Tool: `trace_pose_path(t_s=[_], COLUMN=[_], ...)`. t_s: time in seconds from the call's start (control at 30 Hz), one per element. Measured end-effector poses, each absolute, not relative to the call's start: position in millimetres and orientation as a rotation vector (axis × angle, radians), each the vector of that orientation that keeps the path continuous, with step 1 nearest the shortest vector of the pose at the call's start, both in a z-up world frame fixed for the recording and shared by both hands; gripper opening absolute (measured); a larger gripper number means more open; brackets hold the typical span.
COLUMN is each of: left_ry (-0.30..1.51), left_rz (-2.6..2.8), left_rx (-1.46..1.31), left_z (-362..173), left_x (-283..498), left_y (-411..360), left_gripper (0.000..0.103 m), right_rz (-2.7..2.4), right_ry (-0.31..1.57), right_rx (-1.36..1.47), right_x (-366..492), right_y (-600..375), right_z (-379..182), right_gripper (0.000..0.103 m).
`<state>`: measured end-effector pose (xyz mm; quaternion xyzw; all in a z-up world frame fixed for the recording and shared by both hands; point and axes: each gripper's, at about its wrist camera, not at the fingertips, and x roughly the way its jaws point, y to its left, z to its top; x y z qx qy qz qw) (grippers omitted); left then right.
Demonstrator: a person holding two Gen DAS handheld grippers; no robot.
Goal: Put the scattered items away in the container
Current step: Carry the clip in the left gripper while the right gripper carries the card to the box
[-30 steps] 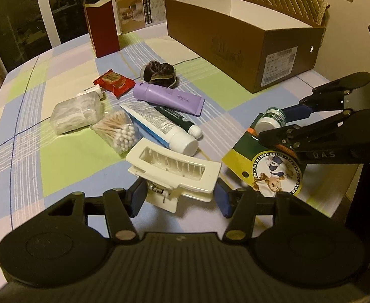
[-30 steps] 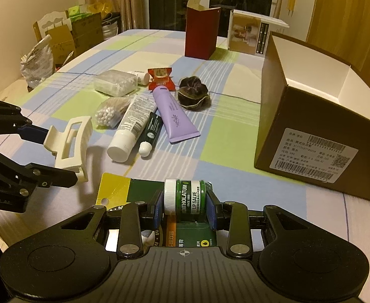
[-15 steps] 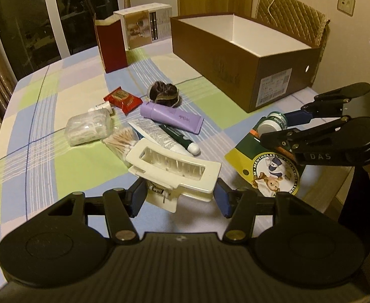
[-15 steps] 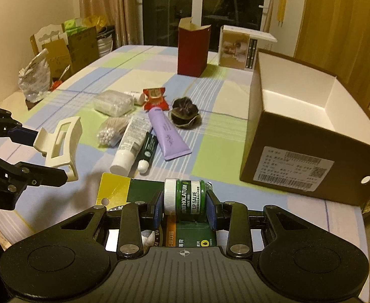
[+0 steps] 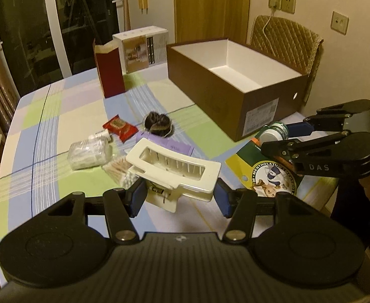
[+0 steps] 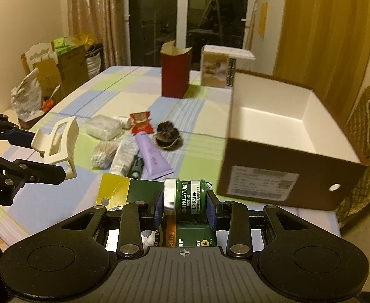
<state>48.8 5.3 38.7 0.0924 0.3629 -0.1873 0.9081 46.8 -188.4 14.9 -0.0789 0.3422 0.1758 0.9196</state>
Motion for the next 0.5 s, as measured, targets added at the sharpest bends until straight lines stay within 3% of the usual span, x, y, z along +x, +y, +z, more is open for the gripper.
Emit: trace_pose_path(t_s=[0.5], left_ry=[0.686], left_rz=[-0.456], left_rx=[0.209], left_z=[69.0], left_x=[64.5], left_y=[-32.7], left_gripper=[0.052], right_rz=[0.252], right_ry=[0.638], right_rx=[-0.13], right_x=[54.5], right_y=[-238.0], right_z=[48.1], right_gripper=[0.037])
